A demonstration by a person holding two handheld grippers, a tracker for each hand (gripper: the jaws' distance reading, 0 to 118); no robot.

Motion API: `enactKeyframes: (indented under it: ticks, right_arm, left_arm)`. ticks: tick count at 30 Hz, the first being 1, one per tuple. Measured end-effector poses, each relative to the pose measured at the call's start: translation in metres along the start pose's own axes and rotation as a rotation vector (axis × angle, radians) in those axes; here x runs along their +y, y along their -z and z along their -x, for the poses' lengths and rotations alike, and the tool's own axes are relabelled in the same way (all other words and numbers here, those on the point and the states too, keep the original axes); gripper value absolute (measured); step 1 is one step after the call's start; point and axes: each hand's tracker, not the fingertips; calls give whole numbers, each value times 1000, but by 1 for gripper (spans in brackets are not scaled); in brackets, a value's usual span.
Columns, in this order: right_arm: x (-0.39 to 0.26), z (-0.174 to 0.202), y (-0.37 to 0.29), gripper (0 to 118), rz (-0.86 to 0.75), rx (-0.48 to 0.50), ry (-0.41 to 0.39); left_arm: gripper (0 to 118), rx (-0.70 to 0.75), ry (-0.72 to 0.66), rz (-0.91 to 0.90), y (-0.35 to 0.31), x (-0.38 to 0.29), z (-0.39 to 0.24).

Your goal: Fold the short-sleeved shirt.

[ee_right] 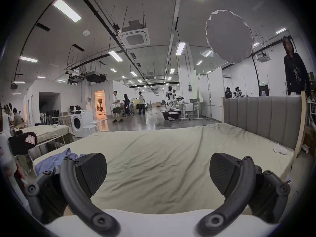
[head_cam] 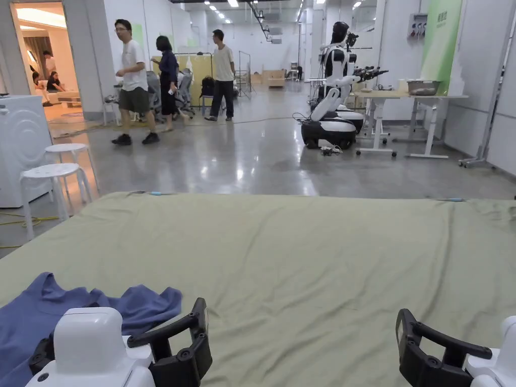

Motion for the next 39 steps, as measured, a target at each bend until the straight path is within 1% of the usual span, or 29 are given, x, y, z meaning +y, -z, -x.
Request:
enactKeyframes:
  ticks: [2,6,7,9,11,14,16,21,23,24,26,29,32,33,34,35,36,37,38,39]
  right_arm:
    - [0,-1,-3,118,-6,-7,5]
    - [0,-2,-5,118,-21,-5,11]
    - [0,-1,-6,118,-21,-18,4]
    - [0,0,-7,118,-19,-12,-11]
    - [-1,3,-7,118,-12,-43,-40]
    - [-1,2,-11,118,-27,-41,-35]
    - [0,2,-11,118,-32,-44,-24]
    - [2,1,-10,118,-35,-48,-24]
    - [2,1,-11,118,-40,-46,-22]
    - [2,1,-12,118,-45,-46,-21]
    - [3,1,-14,118,-75,-73,-22]
    - [5,0,-16,118,-110,-100,-26]
    - [9,3,-19,118,-132,-135,-77]
    - [9,3,-19,117,-131,-127,-85]
    - [10,4,-21,106,-123,-131,-99]
    - [12,5,-23,48,-110,-132,-109]
    - [12,5,-24,3,-121,-127,-118]
    - [11,5,-23,3,-126,-170,-130]
    - [9,3,-25,3,-144,-225,-121]
    - [8,-3,-26,3,-145,-137,-81]
  left_arm:
    - [118,22,-3,-27,-4,2,2]
    - [118,-54,-6,-71,-10,6,3]
    - [118,-41,-1,-82,-11,6,1]
    - [118,6,20,-149,-15,6,-1]
    - [118,32,40,-174,-16,7,-2]
    - [118,52,43,-88,-9,11,-2]
    - [118,9,-8,-52,-8,10,1]
    - [118,40,-49,-38,-7,9,0]
    - [118,-14,-73,-66,-10,9,2]
    - [118,-16,-77,-74,-12,10,2]
    - [118,9,-51,-89,-13,13,-4]
    - [118,-4,22,-90,-11,15,-13]
    - [118,-45,12,-78,-13,16,-18]
    - [118,-56,12,-68,-12,16,-19]
    - [118,-64,18,-60,-11,15,-22]
    - [90,-84,31,-54,-11,15,-24]
    - [25,-93,39,-61,-13,14,-27]
    - [0,-90,56,-63,-13,14,-31]
    - [0,-31,83,-62,-10,13,-35]
    - [0,-41,56,-86,-14,16,-36]
